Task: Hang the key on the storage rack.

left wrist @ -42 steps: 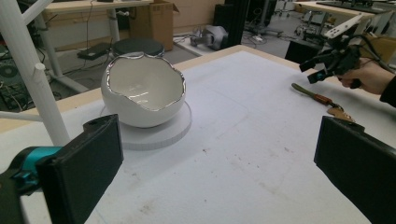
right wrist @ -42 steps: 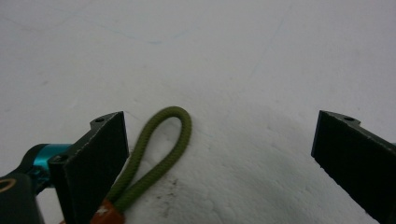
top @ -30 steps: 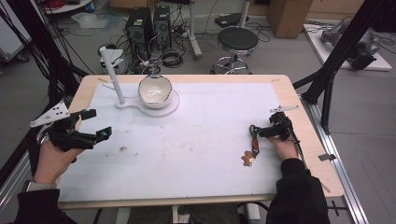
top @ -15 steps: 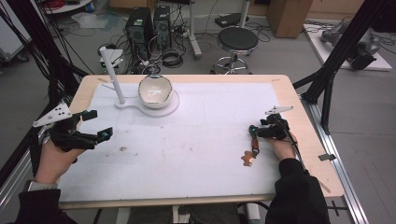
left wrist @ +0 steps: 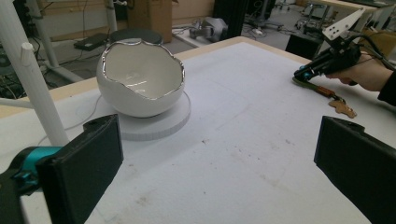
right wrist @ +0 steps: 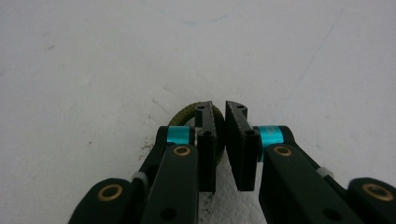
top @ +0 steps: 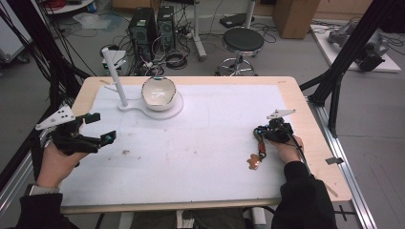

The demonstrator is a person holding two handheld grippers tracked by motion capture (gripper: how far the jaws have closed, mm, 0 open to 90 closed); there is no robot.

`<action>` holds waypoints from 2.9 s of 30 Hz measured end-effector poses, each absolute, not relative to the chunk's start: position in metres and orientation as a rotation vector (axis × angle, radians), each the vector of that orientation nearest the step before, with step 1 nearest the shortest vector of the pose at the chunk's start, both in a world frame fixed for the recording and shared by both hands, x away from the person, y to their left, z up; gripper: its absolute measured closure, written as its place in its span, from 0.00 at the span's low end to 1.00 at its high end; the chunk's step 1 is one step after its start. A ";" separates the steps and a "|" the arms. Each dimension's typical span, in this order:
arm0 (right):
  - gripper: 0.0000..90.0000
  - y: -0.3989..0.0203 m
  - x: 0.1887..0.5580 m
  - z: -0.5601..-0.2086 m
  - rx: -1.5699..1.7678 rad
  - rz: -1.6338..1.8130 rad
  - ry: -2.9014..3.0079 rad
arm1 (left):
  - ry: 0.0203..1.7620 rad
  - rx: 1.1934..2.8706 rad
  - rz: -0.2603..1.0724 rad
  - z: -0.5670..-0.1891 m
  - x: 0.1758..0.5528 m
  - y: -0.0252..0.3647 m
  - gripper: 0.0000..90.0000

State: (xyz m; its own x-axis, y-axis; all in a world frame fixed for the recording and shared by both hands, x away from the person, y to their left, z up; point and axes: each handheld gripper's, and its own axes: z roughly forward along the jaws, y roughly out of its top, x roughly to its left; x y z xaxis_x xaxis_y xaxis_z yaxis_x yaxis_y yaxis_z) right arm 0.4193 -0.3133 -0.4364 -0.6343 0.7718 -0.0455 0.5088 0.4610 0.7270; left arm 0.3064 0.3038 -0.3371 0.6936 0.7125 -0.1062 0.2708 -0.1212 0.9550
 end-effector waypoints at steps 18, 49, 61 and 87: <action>0.93 -0.335 0.375 -0.322 0.981 1.359 1.989 | 0.793 1.697 0.464 -0.335 0.306 0.304 0.02; 0.93 -0.210 0.398 -0.266 0.708 1.477 2.108 | 0.843 1.683 0.539 -0.341 0.294 0.313 0.02; 0.93 -0.104 0.441 -0.254 0.515 1.489 2.280 | 0.861 1.665 0.561 -0.347 0.276 0.324 0.02; 0.93 0.108 0.483 -0.246 0.334 1.433 2.407 | 0.905 1.699 0.606 -0.361 0.226 0.326 0.02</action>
State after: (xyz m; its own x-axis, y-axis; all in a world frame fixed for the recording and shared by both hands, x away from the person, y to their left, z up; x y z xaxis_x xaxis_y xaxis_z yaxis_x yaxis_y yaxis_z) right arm 0.4831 0.1079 -0.2462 -0.9218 0.3567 -0.1517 0.0366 0.4695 0.8822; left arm 0.2263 0.3260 -0.3607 0.5825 0.8117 -0.0417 0.2702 -0.1449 0.9518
